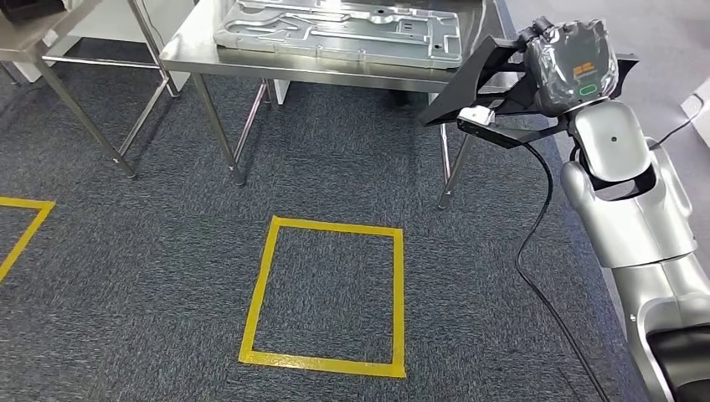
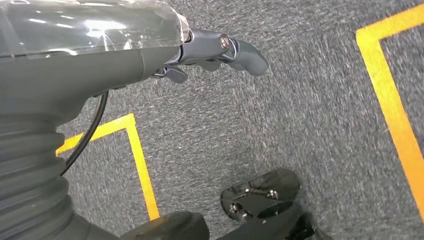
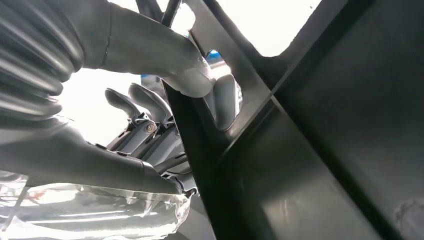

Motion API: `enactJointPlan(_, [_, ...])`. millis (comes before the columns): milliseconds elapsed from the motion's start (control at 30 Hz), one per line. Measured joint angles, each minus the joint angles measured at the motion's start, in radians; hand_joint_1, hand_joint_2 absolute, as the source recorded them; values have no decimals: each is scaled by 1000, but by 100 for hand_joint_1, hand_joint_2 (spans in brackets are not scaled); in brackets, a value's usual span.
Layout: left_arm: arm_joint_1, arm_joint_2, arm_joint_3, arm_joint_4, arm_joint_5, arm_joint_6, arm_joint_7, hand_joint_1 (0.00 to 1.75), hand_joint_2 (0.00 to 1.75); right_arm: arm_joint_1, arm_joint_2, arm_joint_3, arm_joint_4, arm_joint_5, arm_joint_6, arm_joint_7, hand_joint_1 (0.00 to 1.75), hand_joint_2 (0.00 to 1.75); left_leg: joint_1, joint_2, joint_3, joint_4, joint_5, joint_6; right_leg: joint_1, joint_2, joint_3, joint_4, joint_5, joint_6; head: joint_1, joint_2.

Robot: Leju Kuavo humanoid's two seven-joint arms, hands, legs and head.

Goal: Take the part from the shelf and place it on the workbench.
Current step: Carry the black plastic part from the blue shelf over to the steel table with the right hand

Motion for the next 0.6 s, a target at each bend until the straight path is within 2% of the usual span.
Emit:
enactJointPlan(33, [0, -1, 0, 0, 0, 0, 0, 0, 175, 0, 0, 0, 1, 0, 0, 0, 175, 175, 1, 10, 0, 2, -2, -2, -3, -5, 12, -22, 20, 3, 0, 0])
enactJointPlan(100, [-1, -3, 0, 0, -1, -1, 0, 0, 175, -4, 0, 0, 1, 0, 0, -1, 175, 175, 2, 28, 2, 10, -10, -10, -6, -32, 77, -144, 77, 8, 0, 0])
enactJointPlan(167, [-2, -4, 1, 0, -2, -1, 0, 0, 175, -8, 1, 0, 1, 0, 1, -2, 175, 175, -3, 41, 2, 20, -20, -22, -1, -58, 123, -234, 104, -2, 0, 0])
enactJointPlan(200, [-2, -4, 1, 0, -3, -1, 0, 0, 175, -9, 1, 0, 2, 0, 1, -3, 175, 175, -7, 48, 3, 22, -23, -28, 2, -60, 127, -245, 102, -10, 0, 0])
enactJointPlan(267, [-2, -4, 2, 0, -4, -1, 0, 0, 175, -9, 2, 0, 2, 0, 1, -3, 175, 175, -8, 62, 7, 21, -28, -39, 4, -39, 124, -245, 104, -26, 0, 0])
enactJointPlan(300, [-3, -4, 2, 0, -4, -1, 0, 0, 175, -10, 2, -1, 2, 0, 2, -3, 175, 175, -6, 60, 8, 25, -34, -45, 3, -31, 124, -246, 105, -32, 0, 0])
enactJointPlan(367, [-4, -4, 2, 0, -4, -1, -1, 0, 175, -13, 2, -1, 2, 0, 1, -4, 175, 175, -1, 29, -17, 87, -77, -53, 0, -15, 126, -249, 107, -45, 0, 0])
enactJointPlan(433, [-2, -4, 2, 0, -5, -1, -2, 0, 175, -14, 5, 0, 3, 0, 2, -5, 175, 175, 0, -4, -77, 219, -141, -54, 3, 2, 126, -250, 108, -53, 0, 0])
enactJointPlan(467, [-1, -4, 3, 0, -5, -2, -2, 0, 175, -13, 6, 1, 3, 0, 2, -5, 175, 175, 0, -10, -106, 277, -159, -53, 5, 13, 126, -249, 108, -55, 0, 0])
enactJointPlan(500, [0, -4, 3, 0, -5, -2, -2, 0, 175, -11, 7, 2, 4, 0, 2, -6, 175, 175, 0, -13, -123, 307, -160, -51, 8, 24, 127, -249, 108, -55, 0, 0])
enactJointPlan(533, [1, -4, 3, 0, -6, -2, -2, 0, 175, -10, 8, 2, 4, 0, 3, -6, 175, 175, -1, -15, -125, 301, -141, -47, 10, 34, 127, -249, 108, -56, 0, 0])
enactJointPlan(567, [1, -4, 3, 0, -5, -3, -3, 0, 175, -9, 9, 2, 4, -1, 3, -6, 175, 175, -1, -17, -109, 256, -106, -42, 11, 43, 129, -248, 107, -56, 0, 0])
enactJointPlan(600, [1, -3, 4, 0, -5, -3, -3, 0, 175, -9, 10, 2, 4, -2, 2, -6, 175, 175, -3, -22, -82, 190, -65, -34, 13, 51, 130, -248, 107, -56, 0, 0])
